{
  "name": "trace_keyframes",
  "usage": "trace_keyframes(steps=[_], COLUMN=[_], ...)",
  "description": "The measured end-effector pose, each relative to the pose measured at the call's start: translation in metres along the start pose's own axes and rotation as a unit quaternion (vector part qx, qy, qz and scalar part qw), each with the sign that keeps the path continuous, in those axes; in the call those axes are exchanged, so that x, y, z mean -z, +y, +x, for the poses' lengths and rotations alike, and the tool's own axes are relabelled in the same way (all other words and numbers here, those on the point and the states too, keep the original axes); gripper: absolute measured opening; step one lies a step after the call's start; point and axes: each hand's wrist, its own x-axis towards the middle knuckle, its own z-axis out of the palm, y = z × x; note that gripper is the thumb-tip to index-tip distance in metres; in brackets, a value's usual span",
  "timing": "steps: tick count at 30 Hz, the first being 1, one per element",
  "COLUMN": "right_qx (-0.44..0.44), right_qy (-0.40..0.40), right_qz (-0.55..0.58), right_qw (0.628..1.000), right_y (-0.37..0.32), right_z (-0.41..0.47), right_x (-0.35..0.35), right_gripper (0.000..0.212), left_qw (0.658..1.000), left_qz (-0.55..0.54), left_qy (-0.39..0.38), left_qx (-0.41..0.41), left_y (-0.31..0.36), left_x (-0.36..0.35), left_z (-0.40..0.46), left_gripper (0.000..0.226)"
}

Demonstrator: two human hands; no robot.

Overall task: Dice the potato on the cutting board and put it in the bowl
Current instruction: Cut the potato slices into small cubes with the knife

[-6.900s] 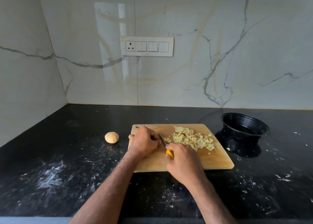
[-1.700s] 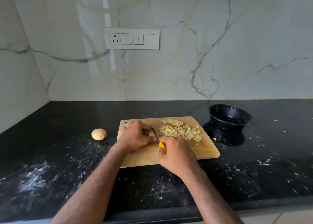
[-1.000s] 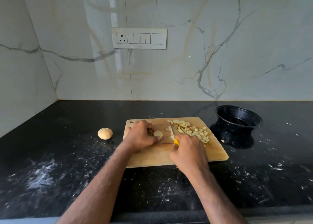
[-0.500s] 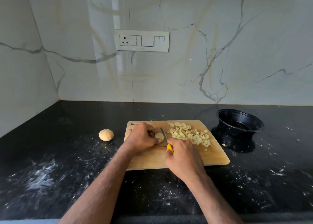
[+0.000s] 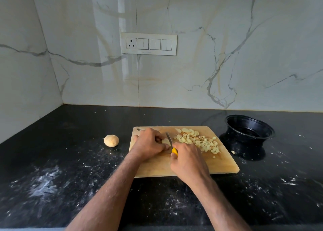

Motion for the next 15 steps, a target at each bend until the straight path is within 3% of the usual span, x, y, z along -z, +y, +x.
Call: trace_keyframes(steps=[15], right_qx=[0.018], right_qy=[-0.047], right_qz=[0.009], right_qw=[0.999], right_y=[0.0061], right_z=[-0.0046], right_x=[0.0078], right_gripper=[0.036], left_qw=[1.0], left_qz=[-0.021], left_qy=[0.0], left_qx=[0.016], left_y=[0.0004], left_x=[-0.0015], left_z=[-0.0005], left_gripper=[0.035])
